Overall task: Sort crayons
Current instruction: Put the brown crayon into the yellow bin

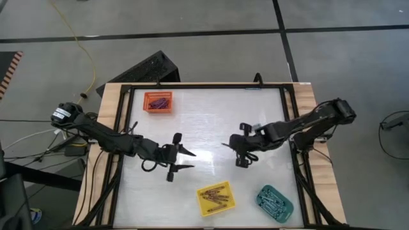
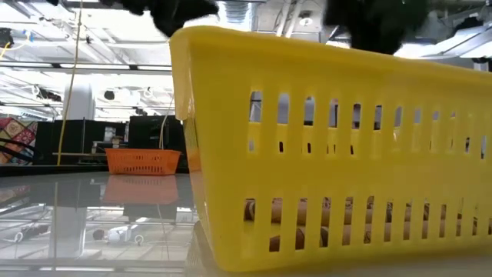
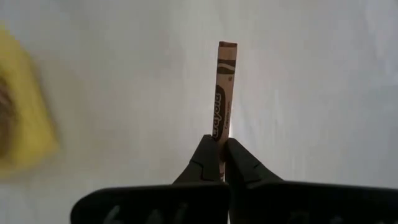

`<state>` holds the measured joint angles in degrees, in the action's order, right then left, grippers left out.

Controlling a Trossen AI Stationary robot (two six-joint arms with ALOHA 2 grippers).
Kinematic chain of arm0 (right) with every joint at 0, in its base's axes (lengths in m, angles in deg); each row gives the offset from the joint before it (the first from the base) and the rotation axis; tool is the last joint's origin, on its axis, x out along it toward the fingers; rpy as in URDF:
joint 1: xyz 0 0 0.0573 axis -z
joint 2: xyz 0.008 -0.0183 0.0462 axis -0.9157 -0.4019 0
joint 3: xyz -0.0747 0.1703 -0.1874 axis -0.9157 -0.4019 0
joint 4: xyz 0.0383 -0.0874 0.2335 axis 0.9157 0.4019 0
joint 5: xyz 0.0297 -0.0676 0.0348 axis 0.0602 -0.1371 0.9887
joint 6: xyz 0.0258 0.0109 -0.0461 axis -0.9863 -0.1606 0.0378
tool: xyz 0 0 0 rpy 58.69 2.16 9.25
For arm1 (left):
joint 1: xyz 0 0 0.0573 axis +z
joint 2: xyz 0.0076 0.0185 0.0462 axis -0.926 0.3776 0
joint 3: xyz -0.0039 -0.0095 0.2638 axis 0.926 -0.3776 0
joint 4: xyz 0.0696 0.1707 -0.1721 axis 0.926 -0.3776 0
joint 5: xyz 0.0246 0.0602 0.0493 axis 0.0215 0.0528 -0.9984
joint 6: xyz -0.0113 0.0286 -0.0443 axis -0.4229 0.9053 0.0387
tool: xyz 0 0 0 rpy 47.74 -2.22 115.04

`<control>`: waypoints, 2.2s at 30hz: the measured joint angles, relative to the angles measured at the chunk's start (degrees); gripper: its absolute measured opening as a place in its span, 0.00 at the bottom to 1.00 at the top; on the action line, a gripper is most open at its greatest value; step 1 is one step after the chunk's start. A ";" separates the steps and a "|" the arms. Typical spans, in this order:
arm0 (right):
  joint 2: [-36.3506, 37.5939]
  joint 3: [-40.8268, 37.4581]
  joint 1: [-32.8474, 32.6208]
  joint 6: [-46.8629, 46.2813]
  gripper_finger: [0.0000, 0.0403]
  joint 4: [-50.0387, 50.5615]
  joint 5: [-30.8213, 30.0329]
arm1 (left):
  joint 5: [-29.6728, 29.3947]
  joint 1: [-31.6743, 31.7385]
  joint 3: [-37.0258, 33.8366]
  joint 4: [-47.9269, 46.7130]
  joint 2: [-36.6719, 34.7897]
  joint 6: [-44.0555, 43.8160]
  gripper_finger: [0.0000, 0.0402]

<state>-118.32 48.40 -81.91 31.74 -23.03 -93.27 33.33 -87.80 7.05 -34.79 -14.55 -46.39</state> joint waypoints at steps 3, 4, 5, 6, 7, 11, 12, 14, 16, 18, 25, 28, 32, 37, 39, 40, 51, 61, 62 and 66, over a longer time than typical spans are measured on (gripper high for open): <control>0.19 4.14 -3.12 1.54 0.00 -3.06 -4.46 | 0.52 0.55 0.00 5.69 -0.01 1.02 0.45; -0.11 5.27 -4.12 2.26 0.00 -3.89 -5.73 | 1.07 0.93 0.00 6.76 -0.02 1.03 0.45; -0.25 6.43 -5.13 3.19 0.00 -5.37 -7.18 | 1.43 1.26 0.00 7.32 -0.02 0.95 0.45; -0.33 7.42 -6.20 4.35 0.00 -7.37 -8.20 | 1.45 1.56 0.00 7.87 0.00 0.53 0.45; -0.36 8.16 -7.25 5.56 0.00 -9.47 -8.95 | 1.16 1.87 0.00 8.32 0.00 0.06 0.45; -0.44 9.20 -10.18 10.96 0.00 -19.40 -12.37 | -0.48 2.52 0.00 10.18 0.00 -1.43 0.45; -0.44 9.30 -10.72 12.22 0.00 -21.90 -12.91 | -0.47 2.52 0.00 11.13 0.02 -1.46 0.45; -0.44 9.30 -11.43 13.84 0.00 -25.24 -13.35 | -0.45 2.46 0.00 14.30 0.24 -1.37 0.45; -1.16 9.30 -11.72 14.92 0.00 -28.14 -13.37 | -0.39 2.01 0.09 18.20 1.04 -0.70 0.45; -1.31 9.30 -12.03 15.97 0.00 -29.38 -13.43 | -0.32 1.39 0.31 19.86 1.88 0.14 0.45; -4.86 10.43 -11.71 17.18 0.00 -31.65 -14.01 | -0.97 -0.02 5.64 22.49 9.35 1.77 0.45; -6.38 11.62 -12.25 17.27 0.00 -31.49 -13.81 | -0.82 -0.56 8.43 22.81 11.78 2.64 0.45; -7.40 13.04 -13.29 17.48 0.00 -31.32 -13.83 | -3.88 -1.33 10.39 22.77 12.46 3.19 0.45; -7.37 13.02 -14.69 18.03 0.00 -31.14 -15.68 | -5.35 -1.62 10.93 22.36 12.44 3.24 0.45; -7.25 13.02 -15.34 18.04 0.00 -31.11 -16.07 | -5.87 -1.68 10.93 21.51 12.44 2.94 0.45; -7.21 13.01 -15.63 18.05 0.00 -31.19 -16.40 | -5.92 -1.66 10.93 20.86 12.41 2.58 0.45; -7.13 12.95 -14.58 17.79 0.00 -31.31 -16.01 | -6.03 -1.38 10.97 19.85 12.41 1.42 0.45; -7.13 12.93 -13.82 17.57 0.00 -31.74 -15.17 | -5.77 -1.31 13.99 16.21 12.37 4.53 0.31; -7.13 12.93 -13.82 17.57 0.00 -31.74 -15.17 | -5.74 -1.40 14.35 15.15 12.35 5.08 0.27; -7.17 12.89 -14.04 16.79 0.00 -30.77 -14.91 | -4.49 -1.80 15.45 8.66 12.31 7.00 0.05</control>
<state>-125.48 61.28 -95.95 48.53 -53.80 -108.17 28.84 -89.60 22.50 -26.14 -2.24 -39.39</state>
